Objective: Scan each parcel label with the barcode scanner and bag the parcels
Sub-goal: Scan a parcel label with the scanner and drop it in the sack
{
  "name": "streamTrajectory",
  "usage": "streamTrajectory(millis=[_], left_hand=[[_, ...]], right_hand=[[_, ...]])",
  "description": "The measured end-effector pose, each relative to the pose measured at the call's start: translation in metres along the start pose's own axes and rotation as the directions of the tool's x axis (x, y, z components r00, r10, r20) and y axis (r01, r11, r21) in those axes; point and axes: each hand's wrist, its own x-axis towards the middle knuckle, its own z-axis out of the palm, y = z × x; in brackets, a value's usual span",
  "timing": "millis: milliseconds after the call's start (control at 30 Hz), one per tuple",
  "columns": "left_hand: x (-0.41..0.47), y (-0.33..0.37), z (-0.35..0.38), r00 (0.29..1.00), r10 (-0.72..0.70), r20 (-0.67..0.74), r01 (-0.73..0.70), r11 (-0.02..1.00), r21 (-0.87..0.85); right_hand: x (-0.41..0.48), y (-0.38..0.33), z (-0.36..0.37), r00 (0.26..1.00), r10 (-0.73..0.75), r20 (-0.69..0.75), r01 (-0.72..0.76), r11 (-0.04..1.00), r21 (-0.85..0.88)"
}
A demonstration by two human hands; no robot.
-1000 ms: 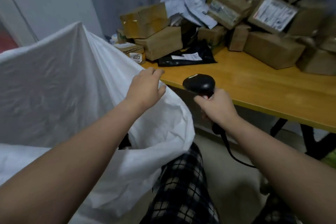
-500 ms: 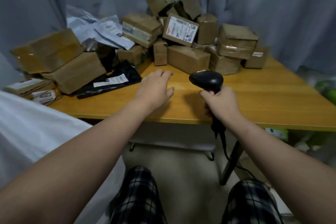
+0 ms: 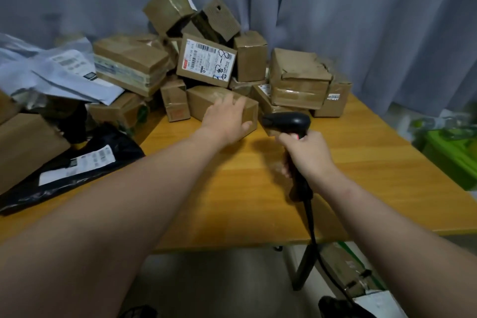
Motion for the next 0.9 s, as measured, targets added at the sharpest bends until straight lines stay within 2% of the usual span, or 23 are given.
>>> streamTrajectory(millis=[100, 233, 300, 500, 633, 800, 900], left_hand=[[0.033, 0.0, 0.007, 0.996, -0.007, 0.091, 0.0, 0.997, 0.079], [0.055, -0.004, 0.012, 0.952, -0.093, 0.291, 0.075, 0.994, 0.075], [0.053, -0.004, 0.015, 0.936, -0.092, 0.34, 0.068, 0.994, 0.081], [0.021, -0.011, 0.008, 0.952, -0.022, 0.304, 0.023, 1.0, 0.002], [-0.027, -0.017, 0.006, 0.975, -0.002, 0.222, 0.008, 1.0, -0.025], [-0.092, -0.011, -0.004, 0.996, 0.023, 0.089, -0.025, 0.999, 0.031], [-0.126, -0.013, -0.008, 0.999, 0.029, 0.041, -0.03, 1.0, 0.006]], right_hand=[[0.012, 0.01, 0.002, 0.993, 0.103, 0.058, -0.105, 0.994, 0.034], [0.019, 0.015, 0.002, 0.979, 0.18, 0.092, -0.188, 0.978, 0.086], [0.018, 0.015, 0.001, 0.976, 0.193, 0.102, -0.203, 0.974, 0.103], [0.008, 0.006, 0.0, 0.987, 0.14, 0.072, -0.147, 0.984, 0.099], [-0.011, 0.005, 0.002, 0.994, 0.092, 0.052, -0.098, 0.989, 0.114], [-0.056, 0.013, 0.011, 0.998, 0.057, 0.035, -0.063, 0.976, 0.211], [-0.082, 0.019, 0.014, 1.0, 0.027, -0.003, -0.026, 0.964, 0.265]])
